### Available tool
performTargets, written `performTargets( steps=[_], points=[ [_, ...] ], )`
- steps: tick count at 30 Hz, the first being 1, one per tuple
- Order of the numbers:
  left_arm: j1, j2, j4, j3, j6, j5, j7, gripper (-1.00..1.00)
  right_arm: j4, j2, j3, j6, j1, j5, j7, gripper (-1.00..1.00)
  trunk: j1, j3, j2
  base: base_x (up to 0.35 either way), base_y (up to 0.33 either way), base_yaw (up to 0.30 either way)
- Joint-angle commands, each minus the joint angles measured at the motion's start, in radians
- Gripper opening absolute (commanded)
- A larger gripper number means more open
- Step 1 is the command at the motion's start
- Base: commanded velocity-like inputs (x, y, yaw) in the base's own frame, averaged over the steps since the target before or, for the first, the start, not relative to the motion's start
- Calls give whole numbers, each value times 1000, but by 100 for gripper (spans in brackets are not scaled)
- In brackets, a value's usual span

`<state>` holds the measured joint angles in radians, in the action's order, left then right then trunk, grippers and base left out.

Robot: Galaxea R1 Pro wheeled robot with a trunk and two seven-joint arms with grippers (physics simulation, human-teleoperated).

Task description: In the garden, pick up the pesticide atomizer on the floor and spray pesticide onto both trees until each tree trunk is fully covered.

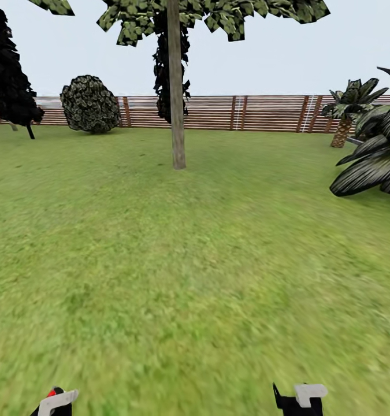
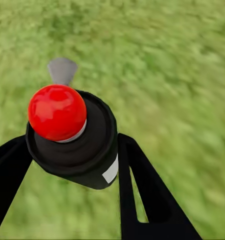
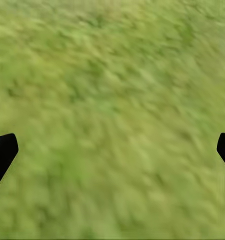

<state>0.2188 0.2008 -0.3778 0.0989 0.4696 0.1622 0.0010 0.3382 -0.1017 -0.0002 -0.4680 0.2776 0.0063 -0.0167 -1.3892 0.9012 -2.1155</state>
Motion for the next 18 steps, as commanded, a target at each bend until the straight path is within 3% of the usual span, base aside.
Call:
performTargets(
  steps=[1,18],
  points=[
    [1,0,0,-2,3,5,0,-100,-1,0,0,-3,1,1,-2,100,0,1,0,338,0,0],
    [1,0,-1,-1,3,5,0,-100,-1,0,0,-3,1,1,-2,100,0,1,0,338,0,0]
  ],
)
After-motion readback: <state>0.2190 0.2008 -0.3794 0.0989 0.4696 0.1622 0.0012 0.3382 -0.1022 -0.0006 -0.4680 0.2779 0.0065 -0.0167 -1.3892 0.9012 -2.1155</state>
